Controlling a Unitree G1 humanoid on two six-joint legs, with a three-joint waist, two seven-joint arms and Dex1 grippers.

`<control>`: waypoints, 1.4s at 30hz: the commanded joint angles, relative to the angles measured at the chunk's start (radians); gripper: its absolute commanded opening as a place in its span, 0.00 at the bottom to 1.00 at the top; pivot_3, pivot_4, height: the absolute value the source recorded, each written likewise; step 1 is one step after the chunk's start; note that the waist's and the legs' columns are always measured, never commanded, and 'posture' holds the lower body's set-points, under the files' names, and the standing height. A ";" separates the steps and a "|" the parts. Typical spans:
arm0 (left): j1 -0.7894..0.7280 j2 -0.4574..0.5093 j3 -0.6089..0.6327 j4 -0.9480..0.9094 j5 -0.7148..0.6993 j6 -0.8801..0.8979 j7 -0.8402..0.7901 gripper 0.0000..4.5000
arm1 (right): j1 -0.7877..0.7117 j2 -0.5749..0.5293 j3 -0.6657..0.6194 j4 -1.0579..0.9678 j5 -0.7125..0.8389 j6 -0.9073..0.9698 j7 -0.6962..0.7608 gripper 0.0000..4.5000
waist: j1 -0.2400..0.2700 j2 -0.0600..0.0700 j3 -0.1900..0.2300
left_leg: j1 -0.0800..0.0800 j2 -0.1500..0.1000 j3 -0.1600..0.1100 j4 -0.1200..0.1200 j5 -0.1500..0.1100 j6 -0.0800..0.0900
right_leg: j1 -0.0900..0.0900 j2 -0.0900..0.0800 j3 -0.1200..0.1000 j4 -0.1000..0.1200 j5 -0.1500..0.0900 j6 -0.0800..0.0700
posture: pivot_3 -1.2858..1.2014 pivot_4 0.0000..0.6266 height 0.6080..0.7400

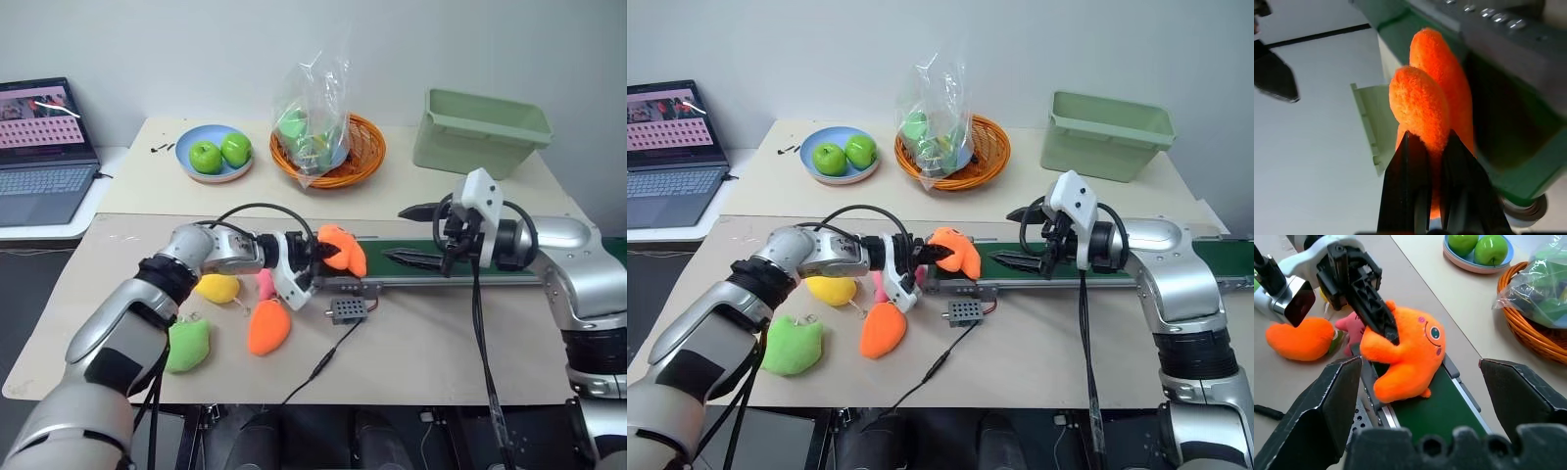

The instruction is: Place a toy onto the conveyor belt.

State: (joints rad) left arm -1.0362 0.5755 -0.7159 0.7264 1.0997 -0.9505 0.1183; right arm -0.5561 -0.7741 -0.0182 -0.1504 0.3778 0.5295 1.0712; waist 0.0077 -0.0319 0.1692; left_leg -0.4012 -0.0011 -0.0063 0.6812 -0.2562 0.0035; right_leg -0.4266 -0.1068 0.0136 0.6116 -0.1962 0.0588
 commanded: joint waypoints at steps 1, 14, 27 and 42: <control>-0.033 0.004 -0.014 0.045 0.012 -0.010 0.017 0.00 | 0.000 -0.018 -0.038 -0.037 0.023 0.005 -0.014 1.00 | 0.001 0.000 0.000 | 0.000 0.000 0.000 0.000 0.000 0.000 | 0.000 0.000 0.000 0.000 0.000 0.000 | 0.52 0.24 1.00; 0.002 0.038 0.057 0.106 -0.215 -0.060 -0.216 0.90 | -0.036 -0.016 -0.006 -0.010 0.031 0.011 0.002 1.00 | -0.010 0.000 0.000 | 0.001 0.000 0.000 0.001 0.000 0.000 | 0.001 0.000 0.000 0.001 0.000 0.000 | 0.52 0.24 1.00; 0.222 0.104 0.515 -0.340 -1.244 0.871 -1.069 0.99 | -0.070 -0.099 0.071 0.116 -0.123 -0.100 0.041 1.00 | -0.024 0.000 0.000 | 0.000 0.001 -0.001 0.004 0.000 0.001 | -0.001 0.000 0.001 0.003 0.000 0.001 | 0.52 0.24 1.00; 0.522 0.077 0.762 -1.020 -1.592 1.631 -0.869 0.99 | -0.220 -0.014 0.099 0.324 -0.130 -0.212 0.140 1.00 | -0.022 0.001 0.000 | 0.003 0.001 -0.002 0.005 -0.001 0.002 | 0.002 0.000 0.002 0.003 -0.001 0.001 | 0.52 0.24 1.00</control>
State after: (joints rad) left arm -0.4973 0.6565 -0.0186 -0.2480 -0.4964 0.6634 -0.8258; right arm -0.7584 -0.7878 0.1007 0.1716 0.2405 0.3416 1.2017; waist -0.0142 -0.0312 0.1694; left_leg -0.3981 -0.0004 -0.0083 0.6866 -0.2571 0.0051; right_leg -0.4247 -0.1065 0.0152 0.6141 -0.1968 0.0600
